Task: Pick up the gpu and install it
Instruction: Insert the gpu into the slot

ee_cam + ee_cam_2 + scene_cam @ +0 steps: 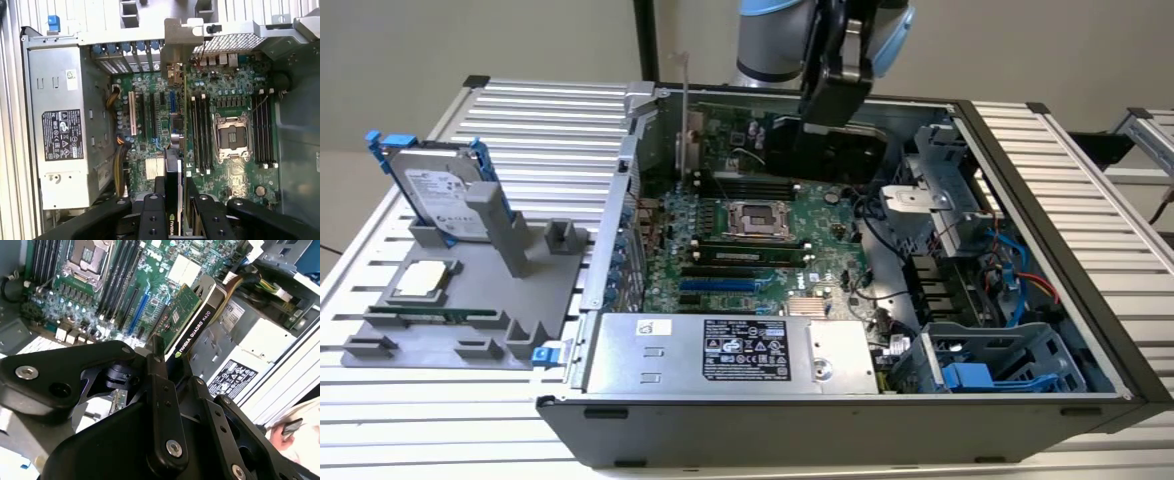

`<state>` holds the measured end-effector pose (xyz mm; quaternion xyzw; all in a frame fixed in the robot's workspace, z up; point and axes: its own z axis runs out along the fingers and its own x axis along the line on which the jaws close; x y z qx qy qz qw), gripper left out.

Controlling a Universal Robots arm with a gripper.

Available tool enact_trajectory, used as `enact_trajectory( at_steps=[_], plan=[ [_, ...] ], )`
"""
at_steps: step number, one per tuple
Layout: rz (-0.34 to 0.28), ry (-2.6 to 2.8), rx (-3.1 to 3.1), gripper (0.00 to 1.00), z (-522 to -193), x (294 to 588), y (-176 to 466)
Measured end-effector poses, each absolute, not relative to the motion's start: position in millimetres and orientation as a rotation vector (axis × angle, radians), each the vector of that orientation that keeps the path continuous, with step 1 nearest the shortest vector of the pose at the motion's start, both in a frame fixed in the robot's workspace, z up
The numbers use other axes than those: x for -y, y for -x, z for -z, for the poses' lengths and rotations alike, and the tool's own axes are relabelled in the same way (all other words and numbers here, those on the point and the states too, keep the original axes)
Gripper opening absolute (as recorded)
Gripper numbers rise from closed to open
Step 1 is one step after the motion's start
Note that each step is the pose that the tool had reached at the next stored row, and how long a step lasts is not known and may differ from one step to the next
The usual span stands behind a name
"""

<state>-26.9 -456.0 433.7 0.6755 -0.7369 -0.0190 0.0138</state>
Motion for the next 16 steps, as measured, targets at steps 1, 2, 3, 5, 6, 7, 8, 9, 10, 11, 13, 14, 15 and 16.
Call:
enact_trajectory(
  at_steps=[1, 2, 3, 5, 6, 7, 8, 9, 10, 11, 13, 14, 15, 16],
  plan=[
    [0.059, -2.117, 2.283, 0.0, -433.7, 456.0, 26.9],
    [0.059, -2.129, 2.271, 0.0, -433.7, 456.0, 26.8],
    [0.058, -2.141, 2.259, 0.0, -433.7, 455.9, 26.9],
    [0.058, -2.164, 2.237, 0.0, -433.7, 455.9, 26.9],
    [0.057, -2.174, 2.227, 0.0, -433.7, 455.9, 26.9],
    [0.057, -2.186, 2.215, 0.0, -433.7, 455.9, 26.9],
    [0.057, -2.197, 2.203, 0.0, -433.7, 455.8, 26.9],
    [0.057, -2.208, 2.192, 0.0, -433.7, 455.8, 26.9],
    [0.056, -2.219, 2.18, 0.0, -433.8, 455.8, 26.9],
    [0.056, -2.227, 2.171, 0.0, -433.8, 455.8, 26.9],
    [0.056, -2.231, 2.167, 0.0, -433.4, 455.8, 26.9],
    [0.054, -2.232, 2.168, 0.0, -432.5, 455.8, 26.9],
    [0.051, -2.233, 2.169, 0.0, -431.1, 455.8, 26.9],
    [0.05, -2.234, 2.17, 0.0, -429.4, 455.8, 26.8]
  ],
)
